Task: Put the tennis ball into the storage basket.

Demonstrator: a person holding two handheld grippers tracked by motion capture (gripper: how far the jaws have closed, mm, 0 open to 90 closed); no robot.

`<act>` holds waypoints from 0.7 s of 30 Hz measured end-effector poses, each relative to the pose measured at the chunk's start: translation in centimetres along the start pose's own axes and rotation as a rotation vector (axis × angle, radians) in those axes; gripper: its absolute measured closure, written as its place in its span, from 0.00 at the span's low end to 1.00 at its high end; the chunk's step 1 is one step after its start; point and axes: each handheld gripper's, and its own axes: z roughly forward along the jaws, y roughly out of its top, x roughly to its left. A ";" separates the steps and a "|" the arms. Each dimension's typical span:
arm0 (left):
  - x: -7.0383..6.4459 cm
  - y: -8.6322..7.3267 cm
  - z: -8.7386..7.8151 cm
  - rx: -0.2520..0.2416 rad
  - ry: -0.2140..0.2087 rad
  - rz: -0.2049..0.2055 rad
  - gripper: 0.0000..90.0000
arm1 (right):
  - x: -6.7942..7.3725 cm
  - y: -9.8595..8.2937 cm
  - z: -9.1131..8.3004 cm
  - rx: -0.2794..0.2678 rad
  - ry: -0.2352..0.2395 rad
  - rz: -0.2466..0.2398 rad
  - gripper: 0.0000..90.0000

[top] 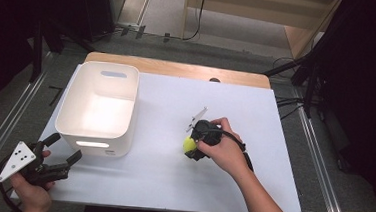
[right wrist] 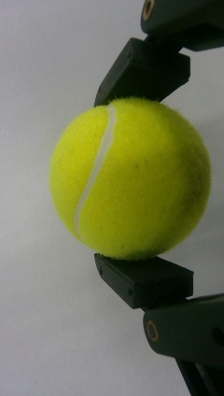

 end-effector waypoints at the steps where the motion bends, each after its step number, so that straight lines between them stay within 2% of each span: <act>1: 0.0 0.0 0.0 0.000 0.000 0.000 0.08 | 0.0 0.1 -0.1 -0.001 0.002 -0.009 0.26; 2: 0.0 0.0 0.0 0.000 -0.001 0.001 0.08 | 0.0 0.3 -0.2 -0.001 0.003 -0.002 0.26; 11: 0.0 0.0 0.0 0.001 0.000 0.000 0.08 | 0.0 1.4 -1.3 -0.003 0.009 -0.040 0.26; 15: 0.0 0.0 0.0 0.001 -0.001 0.001 0.08 | 0.0 1.9 -1.6 -0.001 0.012 -0.035 0.26; 16: 0.0 0.0 0.0 0.001 -0.001 0.001 0.08 | -0.1 2.2 -1.8 0.000 0.020 -0.055 0.26; 18: 0.0 0.0 0.0 0.001 -0.002 0.001 0.08 | 0.0 2.4 -1.9 0.001 0.018 -0.051 0.26; 21: 0.0 0.0 0.0 -0.001 -0.003 -0.004 0.08 | 0.0 3.2 -2.3 0.003 0.019 -0.071 0.26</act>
